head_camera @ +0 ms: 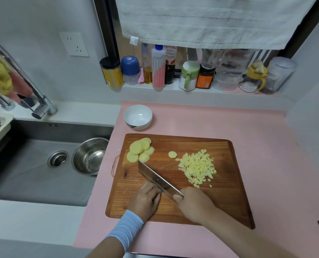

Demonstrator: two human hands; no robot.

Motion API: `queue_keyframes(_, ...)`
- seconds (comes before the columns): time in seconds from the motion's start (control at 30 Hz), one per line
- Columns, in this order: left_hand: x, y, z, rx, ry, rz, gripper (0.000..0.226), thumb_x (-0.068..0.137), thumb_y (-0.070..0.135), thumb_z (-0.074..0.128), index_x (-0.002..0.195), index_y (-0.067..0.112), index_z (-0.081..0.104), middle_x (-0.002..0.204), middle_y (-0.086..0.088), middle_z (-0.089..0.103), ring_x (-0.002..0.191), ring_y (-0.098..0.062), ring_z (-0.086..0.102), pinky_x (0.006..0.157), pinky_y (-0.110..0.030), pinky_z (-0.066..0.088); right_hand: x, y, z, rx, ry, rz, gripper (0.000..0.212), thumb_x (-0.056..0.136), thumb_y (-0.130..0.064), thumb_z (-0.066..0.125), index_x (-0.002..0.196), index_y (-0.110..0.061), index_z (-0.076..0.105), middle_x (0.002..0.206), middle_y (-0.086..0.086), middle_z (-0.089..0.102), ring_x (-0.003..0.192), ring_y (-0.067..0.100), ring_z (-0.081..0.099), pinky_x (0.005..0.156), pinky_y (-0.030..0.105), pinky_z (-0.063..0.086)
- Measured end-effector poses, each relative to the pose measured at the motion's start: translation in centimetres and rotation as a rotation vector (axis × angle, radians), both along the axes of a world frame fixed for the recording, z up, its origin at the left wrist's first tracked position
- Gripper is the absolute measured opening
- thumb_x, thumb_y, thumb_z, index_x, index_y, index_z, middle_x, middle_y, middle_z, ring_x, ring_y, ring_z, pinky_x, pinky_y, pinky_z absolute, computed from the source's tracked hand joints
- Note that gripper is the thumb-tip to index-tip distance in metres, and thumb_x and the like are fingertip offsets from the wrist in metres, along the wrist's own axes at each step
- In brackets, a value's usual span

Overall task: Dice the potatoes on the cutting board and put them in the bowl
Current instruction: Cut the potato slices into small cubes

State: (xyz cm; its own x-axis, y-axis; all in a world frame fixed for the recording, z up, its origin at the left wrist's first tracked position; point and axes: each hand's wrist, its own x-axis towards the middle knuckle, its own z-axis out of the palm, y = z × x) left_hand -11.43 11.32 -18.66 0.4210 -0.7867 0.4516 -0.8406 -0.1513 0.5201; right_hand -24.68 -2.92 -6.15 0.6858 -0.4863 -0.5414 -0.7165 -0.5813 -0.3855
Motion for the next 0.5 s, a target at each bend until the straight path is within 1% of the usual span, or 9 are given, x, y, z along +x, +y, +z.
queue_keyframes(0.1,0.6,0.1,0.5,0.072,-0.02,-0.049,0.006,0.089,0.013,0.065,0.087,0.014,0.07,0.092,0.002,0.063,0.087,-0.016,0.06,0.078,-0.027,0.053,-0.1,-0.7,0.7,0.014,-0.02,0.032,0.041,0.101,-0.047,0.047,0.068,-0.023,0.048,0.077,-0.006,0.06,0.08,0.021,0.062,0.07,0.035,0.047)
queue_keyframes(0.2,2.0,0.4,1.7,0.156,0.042,-0.077,0.01,0.088,0.02,0.06,0.087,0.021,0.07,0.093,0.008,0.065,0.089,-0.011,0.06,0.08,-0.03,0.052,-0.4,-1.8,1.5,-0.006,-0.071,0.021,0.042,0.103,-0.048,0.047,0.069,-0.022,0.05,0.074,-0.005,0.06,0.071,0.017,0.059,0.062,0.033,0.042)
queue_keyframes(0.27,3.4,0.9,3.0,0.132,0.142,0.049,0.015,0.086,0.021,0.058,0.087,0.022,0.072,0.091,0.012,0.067,0.089,-0.003,0.057,0.084,-0.026,0.049,-0.7,-2.6,2.2,-0.052,-0.101,0.053,0.041,0.103,-0.048,0.046,0.071,-0.024,0.052,0.072,-0.006,0.06,0.069,0.015,0.059,0.057,0.03,0.04)
queue_keyframes(0.33,5.1,1.4,4.7,0.076,0.282,0.311,0.017,0.086,0.013,0.059,0.088,0.022,0.073,0.091,0.015,0.066,0.088,-0.003,0.057,0.085,-0.022,0.045,-1.2,-3.4,2.7,-0.134,-0.122,0.136,0.036,0.104,-0.048,0.045,0.076,-0.031,0.06,0.076,-0.007,0.065,0.075,0.014,0.063,0.06,0.029,0.044)
queue_keyframes(0.37,6.1,1.5,5.6,0.069,0.363,0.43,0.021,0.087,0.006,0.06,0.089,0.022,0.073,0.092,0.014,0.067,0.089,-0.006,0.058,0.086,-0.021,0.044,-1.5,-3.7,2.9,-0.188,-0.133,0.188,0.03,0.104,-0.047,0.044,0.087,-0.037,0.067,0.083,-0.008,0.069,0.079,0.013,0.064,0.064,0.028,0.047)
queue_keyframes(0.4,7.2,1.6,6.6,0.087,0.436,0.503,0.026,0.087,0.0,0.059,0.09,0.022,0.073,0.093,0.013,0.067,0.09,-0.009,0.06,0.089,-0.023,0.044,-1.7,-4.0,2.9,-0.255,-0.15,0.239,0.027,0.105,-0.047,0.044,0.106,-0.041,0.071,0.091,-0.01,0.072,0.084,0.012,0.065,0.069,0.028,0.05)
queue_keyframes(0.43,8.1,1.6,7.6,0.125,0.485,0.521,0.027,0.088,-0.002,0.058,0.091,0.021,0.073,0.093,0.012,0.067,0.09,-0.012,0.061,0.091,-0.025,0.045,-1.9,-4.3,2.9,-0.325,-0.167,0.29,0.031,0.105,-0.048,0.044,0.125,-0.044,0.067,0.099,-0.011,0.074,0.087,0.012,0.066,0.073,0.028,0.052)
queue_keyframes(0.47,9.0,1.4,8.4,0.184,0.51,0.491,0.027,0.089,-0.001,0.058,0.091,0.022,0.073,0.093,0.013,0.067,0.09,-0.012,0.061,0.092,-0.026,0.046,-2.1,-4.5,2.8,-0.386,-0.179,0.34,0.036,0.105,-0.049,0.043,0.137,-0.045,0.059,0.102,-0.012,0.074,0.088,0.011,0.067,0.074,0.028,0.053)
queue_keyframes(0.5,9.4,1.0,9.4,0.263,0.514,0.425,0.025,0.091,0.003,0.06,0.091,0.024,0.073,0.093,0.015,0.066,0.091,-0.011,0.061,0.092,-0.025,0.046,-2.1,-4.7,2.6,-0.432,-0.186,0.391,0.039,0.104,-0.048,0.044,0.143,-0.048,0.051,0.102,-0.012,0.073,0.088,0.012,0.067,0.073,0.028,0.054)
